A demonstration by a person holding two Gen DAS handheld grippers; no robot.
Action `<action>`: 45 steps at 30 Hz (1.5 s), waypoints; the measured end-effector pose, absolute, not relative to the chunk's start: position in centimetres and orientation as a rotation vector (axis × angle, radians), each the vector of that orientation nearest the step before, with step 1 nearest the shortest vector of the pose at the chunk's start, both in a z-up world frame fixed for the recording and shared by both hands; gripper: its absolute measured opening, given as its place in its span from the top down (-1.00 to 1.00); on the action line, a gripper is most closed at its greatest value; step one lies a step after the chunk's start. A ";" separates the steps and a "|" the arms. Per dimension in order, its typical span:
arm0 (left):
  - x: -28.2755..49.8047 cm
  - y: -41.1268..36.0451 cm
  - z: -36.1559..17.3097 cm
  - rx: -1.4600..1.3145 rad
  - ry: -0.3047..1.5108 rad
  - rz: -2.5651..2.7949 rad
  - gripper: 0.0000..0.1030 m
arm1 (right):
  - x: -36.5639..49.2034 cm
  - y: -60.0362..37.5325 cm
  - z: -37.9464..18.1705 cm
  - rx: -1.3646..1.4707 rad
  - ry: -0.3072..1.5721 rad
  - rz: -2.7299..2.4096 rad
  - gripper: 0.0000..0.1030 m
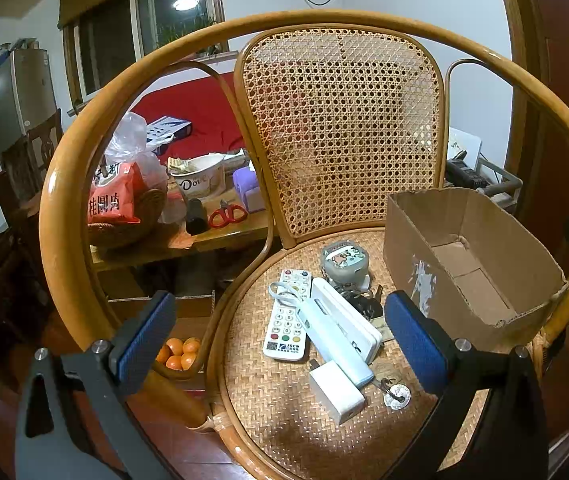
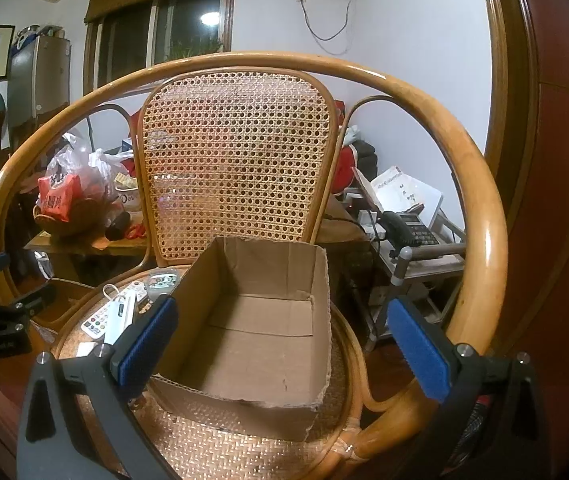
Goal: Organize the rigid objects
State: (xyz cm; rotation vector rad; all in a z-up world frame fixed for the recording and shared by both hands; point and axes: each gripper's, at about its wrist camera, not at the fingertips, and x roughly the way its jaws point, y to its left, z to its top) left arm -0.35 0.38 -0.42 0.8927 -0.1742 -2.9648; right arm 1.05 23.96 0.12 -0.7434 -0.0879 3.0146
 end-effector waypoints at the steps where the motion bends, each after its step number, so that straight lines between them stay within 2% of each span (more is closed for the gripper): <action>1: -0.4 0.4 -0.4 0.894 -0.175 -2.964 -0.99 | 1.1 23.9 0.1 -0.742 -0.095 3.012 -1.00; 35: -0.9 0.2 -0.7 0.930 -0.173 -2.953 -0.99 | 0.8 24.0 0.0 -0.763 -0.116 3.002 -1.00; 45: -2.0 -0.3 -2.0 1.003 -0.157 -2.886 -0.99 | -0.8 23.9 -0.5 -0.883 -0.193 2.966 -1.00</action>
